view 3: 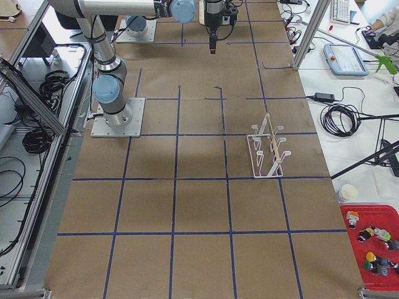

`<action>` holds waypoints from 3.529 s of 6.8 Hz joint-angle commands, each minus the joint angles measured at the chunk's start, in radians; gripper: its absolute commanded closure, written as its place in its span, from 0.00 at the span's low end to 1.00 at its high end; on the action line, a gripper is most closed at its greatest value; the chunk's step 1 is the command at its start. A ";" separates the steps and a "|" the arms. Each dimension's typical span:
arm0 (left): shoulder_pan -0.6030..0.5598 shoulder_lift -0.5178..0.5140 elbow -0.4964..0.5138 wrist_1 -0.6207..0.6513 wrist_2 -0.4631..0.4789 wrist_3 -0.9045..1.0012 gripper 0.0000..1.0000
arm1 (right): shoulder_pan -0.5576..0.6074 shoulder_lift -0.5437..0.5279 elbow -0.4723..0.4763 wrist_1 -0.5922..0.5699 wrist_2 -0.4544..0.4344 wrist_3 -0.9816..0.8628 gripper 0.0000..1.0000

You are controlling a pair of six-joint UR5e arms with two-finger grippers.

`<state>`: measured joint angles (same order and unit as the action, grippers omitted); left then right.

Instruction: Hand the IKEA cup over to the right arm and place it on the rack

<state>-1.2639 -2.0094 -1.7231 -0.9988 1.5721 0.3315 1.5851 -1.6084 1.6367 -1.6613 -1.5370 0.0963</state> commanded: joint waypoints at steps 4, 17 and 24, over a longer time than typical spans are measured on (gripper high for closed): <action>0.004 0.001 0.017 -0.004 0.003 0.077 1.00 | -0.001 -0.001 0.000 0.000 0.001 0.002 0.00; -0.069 0.166 0.292 -0.348 -0.197 0.086 1.00 | -0.004 0.001 0.000 -0.001 0.001 0.000 0.00; -0.146 0.194 0.185 0.046 -0.518 0.262 1.00 | -0.004 0.001 0.002 -0.003 0.001 0.000 0.00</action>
<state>-1.4033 -1.8413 -1.5301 -0.9950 1.1303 0.5465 1.5815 -1.6076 1.6380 -1.6633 -1.5355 0.0966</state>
